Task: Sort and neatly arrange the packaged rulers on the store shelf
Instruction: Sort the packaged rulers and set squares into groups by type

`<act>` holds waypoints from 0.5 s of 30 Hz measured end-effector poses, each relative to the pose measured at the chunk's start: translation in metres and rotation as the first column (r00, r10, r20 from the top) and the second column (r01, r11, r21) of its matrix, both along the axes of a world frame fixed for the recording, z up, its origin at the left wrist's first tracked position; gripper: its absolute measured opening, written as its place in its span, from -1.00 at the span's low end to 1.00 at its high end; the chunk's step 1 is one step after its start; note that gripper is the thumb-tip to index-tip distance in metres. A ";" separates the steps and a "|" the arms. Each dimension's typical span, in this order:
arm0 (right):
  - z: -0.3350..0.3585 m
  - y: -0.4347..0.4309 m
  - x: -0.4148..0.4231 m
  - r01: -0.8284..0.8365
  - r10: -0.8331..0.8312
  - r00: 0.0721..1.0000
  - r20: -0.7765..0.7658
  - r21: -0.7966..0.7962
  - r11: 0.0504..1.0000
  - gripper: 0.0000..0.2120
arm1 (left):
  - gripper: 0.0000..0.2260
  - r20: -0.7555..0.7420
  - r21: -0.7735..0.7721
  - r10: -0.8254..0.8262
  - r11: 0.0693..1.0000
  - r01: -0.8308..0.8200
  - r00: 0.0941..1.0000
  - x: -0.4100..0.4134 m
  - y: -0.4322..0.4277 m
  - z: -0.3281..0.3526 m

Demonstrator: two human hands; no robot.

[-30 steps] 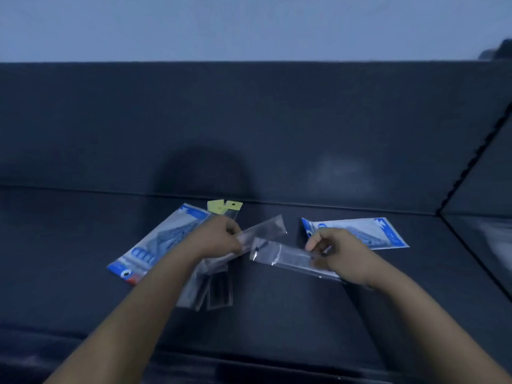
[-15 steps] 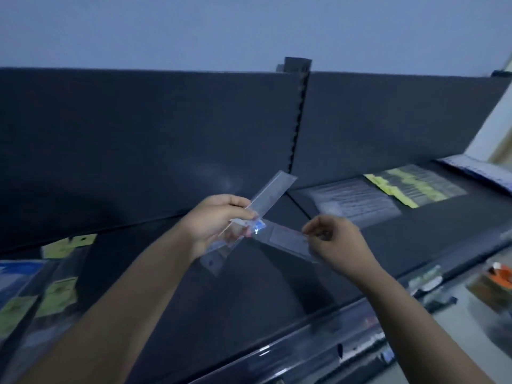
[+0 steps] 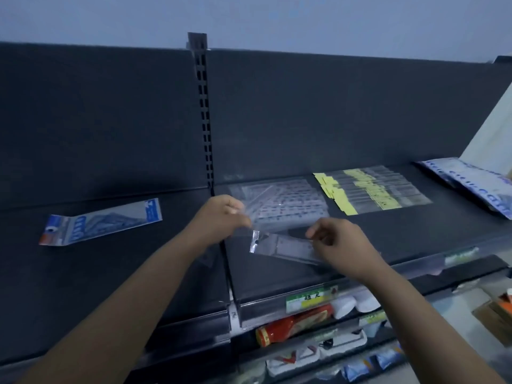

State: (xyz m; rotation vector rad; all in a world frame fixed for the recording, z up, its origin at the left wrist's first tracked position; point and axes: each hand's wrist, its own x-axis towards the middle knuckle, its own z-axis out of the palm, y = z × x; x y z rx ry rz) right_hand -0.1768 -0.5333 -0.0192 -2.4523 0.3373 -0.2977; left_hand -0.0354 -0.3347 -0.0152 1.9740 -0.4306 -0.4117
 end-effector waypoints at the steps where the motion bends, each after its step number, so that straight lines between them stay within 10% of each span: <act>1: -0.001 -0.007 0.003 -0.019 0.019 1.000 -0.004 0.012 1.000 -0.81 | -0.85 0.018 -0.008 0.013 1.000 -0.013 1.000 -0.001 -0.004 -0.001; 15: -0.022 -0.022 0.085 -0.246 0.238 0.966 0.096 0.076 0.966 -0.82 | -0.85 -0.015 -0.066 -0.197 0.978 0.196 0.980 0.046 -0.001 0.017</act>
